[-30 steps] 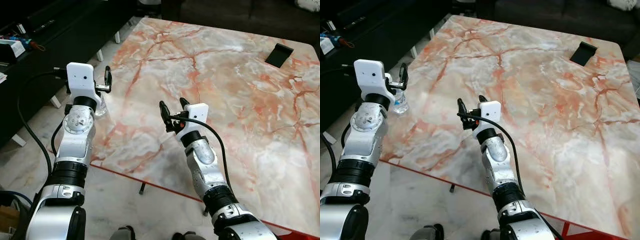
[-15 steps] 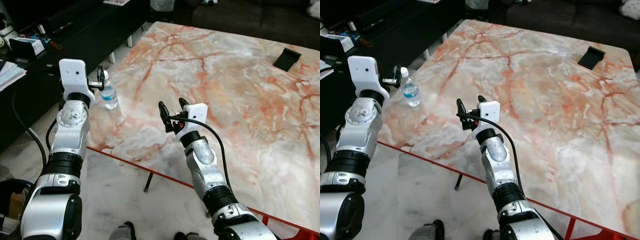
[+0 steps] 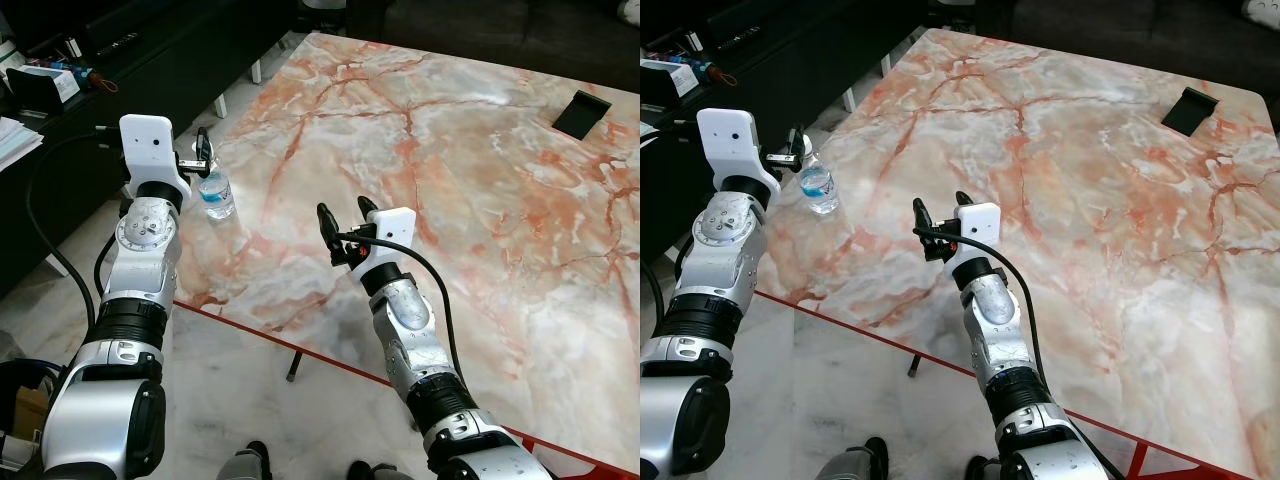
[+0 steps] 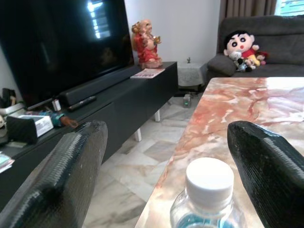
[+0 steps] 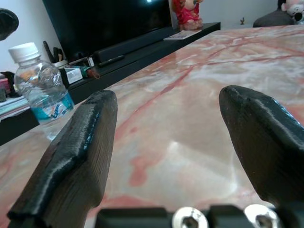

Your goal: Picking trash to rubbish bin

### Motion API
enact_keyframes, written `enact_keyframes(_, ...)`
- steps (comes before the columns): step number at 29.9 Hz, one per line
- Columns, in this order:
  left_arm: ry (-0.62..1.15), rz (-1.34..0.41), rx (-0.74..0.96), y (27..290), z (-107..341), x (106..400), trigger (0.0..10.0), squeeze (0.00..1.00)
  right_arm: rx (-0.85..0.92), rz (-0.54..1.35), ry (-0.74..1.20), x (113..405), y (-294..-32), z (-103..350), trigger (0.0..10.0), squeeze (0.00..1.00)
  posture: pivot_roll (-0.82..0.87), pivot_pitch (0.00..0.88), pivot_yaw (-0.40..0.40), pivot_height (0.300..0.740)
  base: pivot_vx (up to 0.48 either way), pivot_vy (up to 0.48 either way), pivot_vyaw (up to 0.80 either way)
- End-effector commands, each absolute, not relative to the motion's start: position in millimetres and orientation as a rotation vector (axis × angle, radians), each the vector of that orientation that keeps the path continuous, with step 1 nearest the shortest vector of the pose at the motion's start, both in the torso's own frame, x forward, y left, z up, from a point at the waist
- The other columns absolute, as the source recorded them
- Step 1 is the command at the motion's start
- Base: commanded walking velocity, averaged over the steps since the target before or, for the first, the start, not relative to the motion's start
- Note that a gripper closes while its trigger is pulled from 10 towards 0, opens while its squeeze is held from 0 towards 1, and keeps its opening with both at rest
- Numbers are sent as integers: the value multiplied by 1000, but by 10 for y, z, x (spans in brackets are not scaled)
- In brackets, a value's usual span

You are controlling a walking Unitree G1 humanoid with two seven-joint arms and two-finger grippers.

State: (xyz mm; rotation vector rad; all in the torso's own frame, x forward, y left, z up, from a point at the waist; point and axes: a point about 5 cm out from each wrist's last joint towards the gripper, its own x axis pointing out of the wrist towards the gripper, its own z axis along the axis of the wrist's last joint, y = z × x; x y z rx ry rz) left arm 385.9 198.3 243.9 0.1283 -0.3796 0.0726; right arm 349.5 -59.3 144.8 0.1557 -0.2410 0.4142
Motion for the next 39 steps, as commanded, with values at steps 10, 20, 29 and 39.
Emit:
enact_keyframes(10,-393,1,195,1829,2505,3886,10000,0,166,432,-217,3395,-555,1362,10000,0,101,231,-38,740,0,0,0)
enact_keyframes(20,-329,51,238,1829,2472,3962,10000,0,172,441,-201,3351,-535,1335,10000,0,102,242,-42,740,0,0,0)
enact_keyframes(29,-322,57,237,1794,2535,4025,10000,0,171,441,-195,3328,-542,1323,10000,0,97,253,-41,740,0,0,0)
enact_keyframes(39,-314,71,226,1787,2543,4050,0,0,168,429,-181,3331,-560,1314,10000,0,93,270,-36,740,0,0,0)
